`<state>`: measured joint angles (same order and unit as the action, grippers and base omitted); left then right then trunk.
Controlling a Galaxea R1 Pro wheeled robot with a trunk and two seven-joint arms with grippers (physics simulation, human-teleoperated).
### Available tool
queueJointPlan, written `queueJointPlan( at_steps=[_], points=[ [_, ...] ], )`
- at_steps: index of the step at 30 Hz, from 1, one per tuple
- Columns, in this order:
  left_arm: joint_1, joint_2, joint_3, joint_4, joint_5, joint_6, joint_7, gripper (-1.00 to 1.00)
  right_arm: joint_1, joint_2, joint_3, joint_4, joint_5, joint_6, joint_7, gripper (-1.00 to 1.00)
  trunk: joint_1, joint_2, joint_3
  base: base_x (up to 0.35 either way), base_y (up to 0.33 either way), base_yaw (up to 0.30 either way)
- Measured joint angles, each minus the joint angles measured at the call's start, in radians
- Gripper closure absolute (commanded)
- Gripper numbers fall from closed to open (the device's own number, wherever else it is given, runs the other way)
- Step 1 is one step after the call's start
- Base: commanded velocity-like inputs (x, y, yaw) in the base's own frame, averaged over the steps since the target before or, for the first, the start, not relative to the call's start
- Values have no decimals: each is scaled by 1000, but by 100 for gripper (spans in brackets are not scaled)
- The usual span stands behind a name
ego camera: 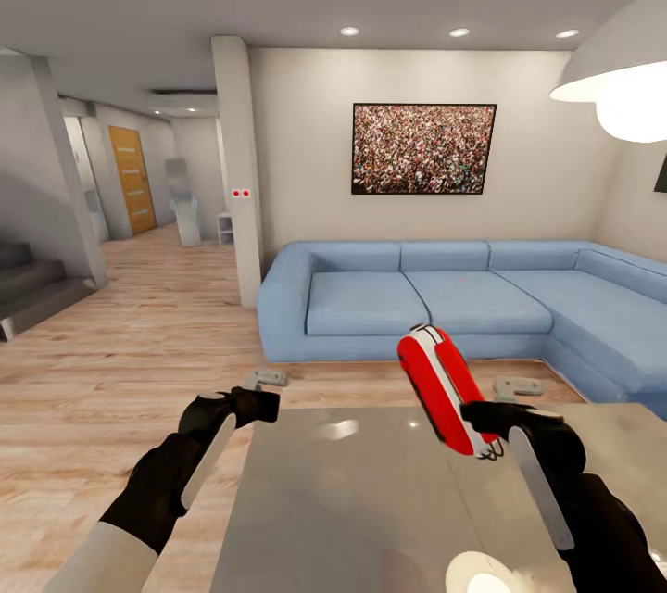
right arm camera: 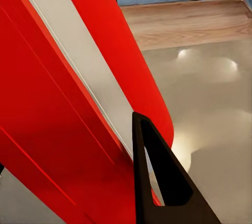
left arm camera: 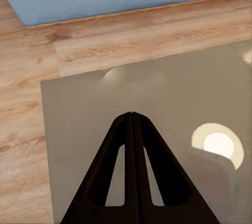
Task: Turn on the radio receiver that's on the table in the living room.
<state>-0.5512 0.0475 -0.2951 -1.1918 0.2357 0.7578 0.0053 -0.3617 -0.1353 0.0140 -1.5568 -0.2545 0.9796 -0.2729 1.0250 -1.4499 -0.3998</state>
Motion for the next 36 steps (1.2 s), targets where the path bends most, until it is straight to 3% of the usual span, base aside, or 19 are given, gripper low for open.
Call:
queueJointPlan(
  at_steps=[5, 12, 20, 36],
  points=[
    [16, 0, 24, 31, 0, -33, 0, 100, 0, 0, 0, 12, -39, 3, 0, 100, 0, 0, 0, 0, 0, 0],
    [22, 0, 37, 78, 0, -87, 2, 100, 0, 2, 0, 64, -47, 5, 0, 100, 0, 0, 0, 0, 0, 0],
    [45, 0, 60, 82, 0, -92, 0, 100, 0, 3, 0, 172, -54, 3, 0, 100, 0, 0, 0, 0, 0, 0],
    [58, 0, 65, 76, 1, -92, 4, 100, 0, 3, 0, 275, -56, 2, 19, 100, 0, 0, 0, 0, 0, 0]
  ],
)
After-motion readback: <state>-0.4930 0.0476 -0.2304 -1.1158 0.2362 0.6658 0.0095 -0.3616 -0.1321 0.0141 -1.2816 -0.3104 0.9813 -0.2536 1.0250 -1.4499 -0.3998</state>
